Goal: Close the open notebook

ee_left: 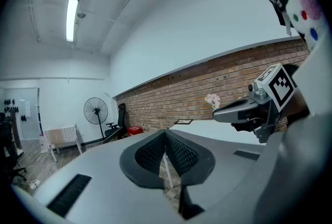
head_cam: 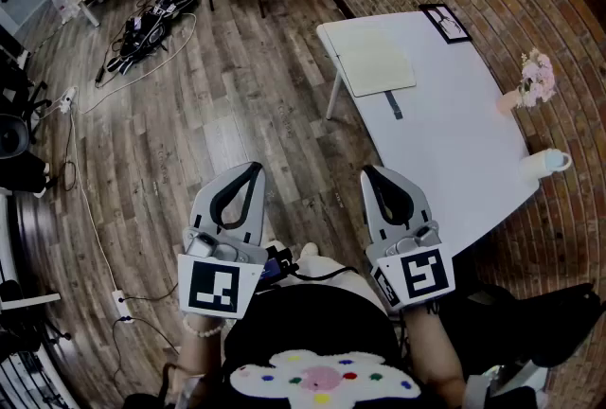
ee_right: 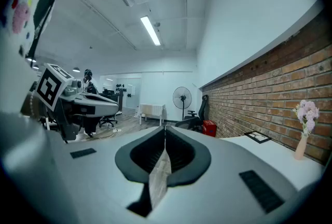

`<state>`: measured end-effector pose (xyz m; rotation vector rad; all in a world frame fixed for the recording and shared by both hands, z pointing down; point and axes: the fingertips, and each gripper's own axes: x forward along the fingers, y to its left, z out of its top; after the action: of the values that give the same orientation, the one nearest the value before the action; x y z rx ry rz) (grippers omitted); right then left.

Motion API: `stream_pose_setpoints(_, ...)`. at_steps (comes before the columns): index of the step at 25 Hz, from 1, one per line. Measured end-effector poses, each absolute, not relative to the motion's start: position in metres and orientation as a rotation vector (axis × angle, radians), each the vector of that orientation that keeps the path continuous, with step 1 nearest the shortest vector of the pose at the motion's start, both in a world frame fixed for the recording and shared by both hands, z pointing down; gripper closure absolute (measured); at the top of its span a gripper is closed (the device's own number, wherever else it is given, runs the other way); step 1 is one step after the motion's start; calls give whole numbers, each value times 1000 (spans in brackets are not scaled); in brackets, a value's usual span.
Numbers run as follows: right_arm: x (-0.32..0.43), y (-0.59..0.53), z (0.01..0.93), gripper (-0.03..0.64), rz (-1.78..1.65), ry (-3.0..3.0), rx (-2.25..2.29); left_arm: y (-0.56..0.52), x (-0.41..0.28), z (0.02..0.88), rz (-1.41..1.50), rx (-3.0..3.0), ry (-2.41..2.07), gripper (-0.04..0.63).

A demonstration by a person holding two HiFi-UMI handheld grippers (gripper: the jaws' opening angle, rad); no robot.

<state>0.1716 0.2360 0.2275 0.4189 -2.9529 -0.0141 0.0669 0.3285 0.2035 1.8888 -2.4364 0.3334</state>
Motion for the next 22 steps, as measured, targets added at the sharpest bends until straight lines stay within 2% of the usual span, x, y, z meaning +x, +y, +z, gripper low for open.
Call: stream_pose_setpoints(22,187,223,225,581,17,-2972,412,316,80,202,332,1884,-2454,578)
